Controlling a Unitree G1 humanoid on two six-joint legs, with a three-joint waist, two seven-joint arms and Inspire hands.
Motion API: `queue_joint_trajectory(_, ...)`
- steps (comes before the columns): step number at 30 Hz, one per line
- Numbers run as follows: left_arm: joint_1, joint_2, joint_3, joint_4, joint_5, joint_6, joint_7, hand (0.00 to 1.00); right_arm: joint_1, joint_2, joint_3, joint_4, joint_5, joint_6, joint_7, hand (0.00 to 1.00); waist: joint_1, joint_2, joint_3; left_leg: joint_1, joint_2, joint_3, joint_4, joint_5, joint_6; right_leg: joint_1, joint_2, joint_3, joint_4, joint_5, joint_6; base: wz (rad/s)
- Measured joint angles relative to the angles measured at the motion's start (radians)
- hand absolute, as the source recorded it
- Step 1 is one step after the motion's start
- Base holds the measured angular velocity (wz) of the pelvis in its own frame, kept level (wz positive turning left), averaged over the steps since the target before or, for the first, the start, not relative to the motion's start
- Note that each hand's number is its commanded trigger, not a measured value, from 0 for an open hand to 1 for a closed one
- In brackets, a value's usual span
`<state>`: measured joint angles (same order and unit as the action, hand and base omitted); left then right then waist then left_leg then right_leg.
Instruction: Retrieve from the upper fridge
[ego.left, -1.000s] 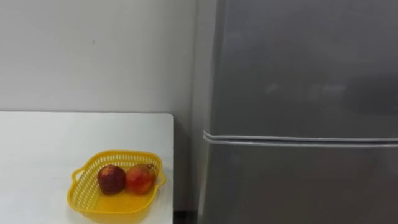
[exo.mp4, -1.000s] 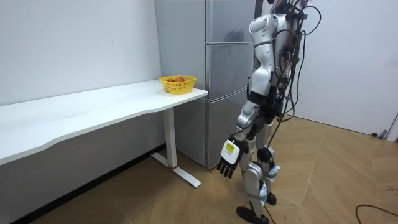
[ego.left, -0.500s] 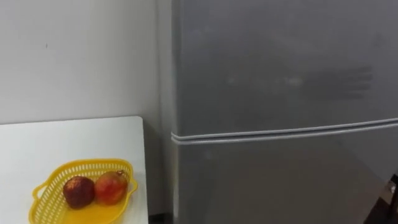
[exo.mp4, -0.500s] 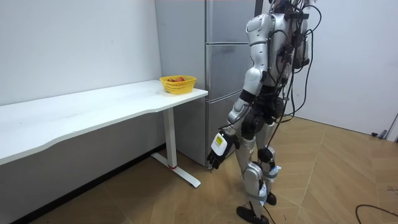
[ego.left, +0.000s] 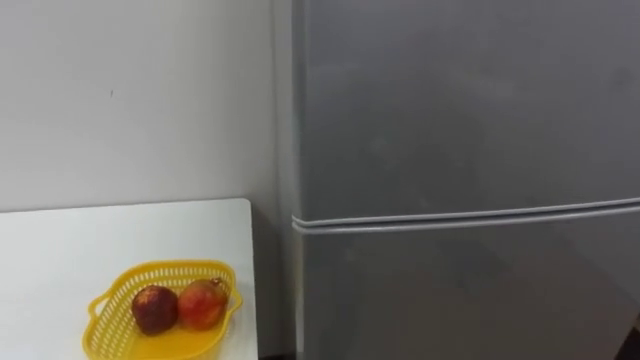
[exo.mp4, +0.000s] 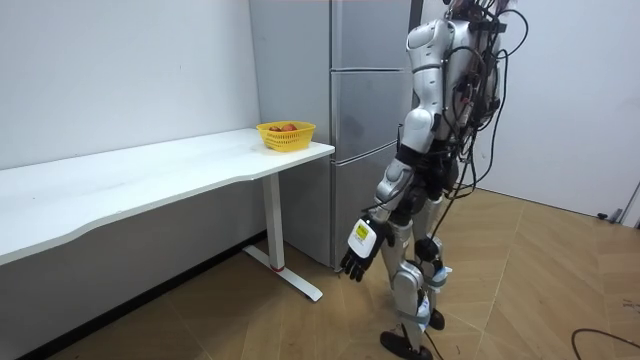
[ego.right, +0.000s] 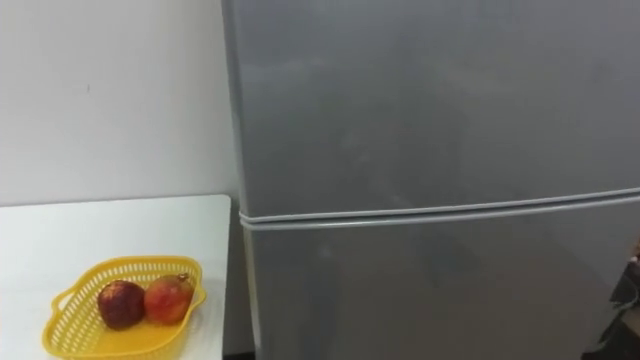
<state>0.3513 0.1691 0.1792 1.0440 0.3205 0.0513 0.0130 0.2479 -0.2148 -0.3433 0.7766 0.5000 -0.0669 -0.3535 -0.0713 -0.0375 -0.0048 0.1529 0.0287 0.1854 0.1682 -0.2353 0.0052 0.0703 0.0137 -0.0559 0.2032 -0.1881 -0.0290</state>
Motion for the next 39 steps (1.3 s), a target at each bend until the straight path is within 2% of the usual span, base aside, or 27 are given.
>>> queue_joint_trajectory(4, 0.002, -0.010, 0.000, -0.001, 0.000, 0.015, -0.007, 0.00, -0.002, 0.019, 0.022, 0.091, -0.005, 0.003, 0.005, 0.00, 0.002, 0.002, 0.0011, 0.004, -0.003, -0.010, 0.000, 0.000, 0.000, 0.005, -0.003, -0.003, 0.000, -0.004, 0.001, 0.03)
queue_joint_trajectory(6, 0.002, -0.013, 0.000, -0.004, 0.002, 0.017, -0.010, 0.00, -0.021, 0.021, 0.049, 0.167, -0.034, 0.004, 0.009, 0.00, 0.001, 0.003, 0.0032, 0.003, -0.005, -0.027, 0.002, 0.000, 0.000, 0.010, -0.008, -0.020, -0.002, -0.004, 0.002, 0.15)
queue_joint_trajectory(8, -0.002, -0.022, 0.002, -0.003, 0.009, 0.029, -0.024, 0.00, -0.039, 0.028, 0.050, 0.253, -0.086, 0.025, 0.032, 0.00, 0.008, 0.003, 0.0004, -0.002, -0.008, -0.043, 0.003, 0.000, 0.001, 0.017, -0.011, -0.032, -0.015, -0.004, 0.005, 0.25)
queue_joint_trajectory(12, 0.008, -0.030, 0.001, -0.003, 0.028, 0.069, -0.046, 0.00, -0.049, 0.029, 0.068, 0.385, -0.188, 0.053, 0.114, 0.00, 0.024, 0.004, 0.0003, 0.016, -0.011, -0.060, -0.002, 0.000, 0.001, 0.049, -0.012, -0.053, -0.035, -0.004, 0.006, 0.19)
queue_joint_trajectory(14, 0.009, -0.031, -0.003, -0.002, 0.039, 0.093, -0.050, 0.00, -0.051, 0.030, 0.129, 0.431, -0.278, 0.079, 0.156, 0.00, 0.036, 0.007, 0.0009, 0.023, -0.010, -0.062, -0.002, 0.000, 0.000, 0.061, -0.013, -0.060, -0.038, -0.008, 0.004, 0.04)
queue_joint_trajectory(17, -0.007, -0.031, -0.013, 0.003, 0.039, 0.115, -0.050, 0.00, -0.050, 0.034, 0.223, 0.459, -0.413, 0.099, 0.193, 0.00, 0.053, 0.013, 0.0024, 0.021, -0.010, -0.073, -0.002, 0.000, 0.000, 0.065, -0.015, -0.078, -0.036, -0.014, 0.002, 0.15)
queue_joint_trajectory(21, -0.034, -0.038, -0.052, 0.009, 0.039, 0.124, -0.047, 0.00, -0.069, 0.048, 0.269, 0.464, -0.525, 0.127, 0.207, 0.00, 0.081, 0.026, 0.0039, 0.016, -0.008, -0.073, 0.000, 0.000, 0.000, 0.058, -0.011, -0.070, -0.034, -0.014, 0.000, 0.01)
queue_joint_trajectory(25, -0.049, -0.039, -0.085, 0.009, 0.039, 0.133, -0.047, 0.00, -0.090, 0.048, 0.321, 0.464, -0.584, 0.134, 0.239, 0.00, 0.081, 0.037, 0.0047, 0.015, -0.009, -0.075, 0.000, 0.000, 0.000, 0.055, -0.011, -0.070, -0.034, -0.014, 0.000, 0.00)
queue_joint_trajectory(28, -0.051, -0.039, -0.085, 0.012, 0.042, 0.146, -0.053, 0.00, -0.090, 0.052, 0.324, 0.470, -0.639, 0.138, 0.260, 0.00, 0.079, 0.037, 0.0048, 0.014, -0.010, -0.080, -0.001, 0.000, 0.000, 0.060, -0.013, -0.074, -0.033, -0.015, 0.000, 0.01)
queue_joint_trajectory(31, -0.053, -0.039, -0.086, 0.018, 0.041, 0.160, -0.067, 0.00, -0.088, 0.052, 0.324, 0.478, -0.671, 0.166, 0.271, 0.00, 0.076, 0.032, 0.0064, 0.020, -0.011, -0.080, -0.002, 0.000, 0.000, 0.071, -0.014, -0.077, -0.035, -0.018, 0.001, 0.04)
queue_joint_trajectory(35, -0.051, -0.039, -0.086, 0.021, 0.042, 0.163, -0.074, 0.00, -0.065, 0.051, 0.323, 0.477, -0.671, 0.192, 0.294, 0.00, 0.076, 0.021, 0.0102, 0.026, -0.013, -0.086, -0.002, 0.000, 0.000, 0.077, -0.016, -0.083, -0.035, -0.022, 0.002, 0.03)
queue_joint_trajectory(39, -0.054, -0.039, -0.086, 0.033, 0.042, 0.163, -0.088, 0.00, -0.062, 0.053, 0.322, 0.477, -0.672, 0.200, 0.315, 0.00, 0.076, 0.014, 0.0106, 0.026, -0.012, -0.089, -0.002, 0.000, 0.000, 0.077, -0.016, -0.083, -0.037, -0.023, 0.002, 0.00)
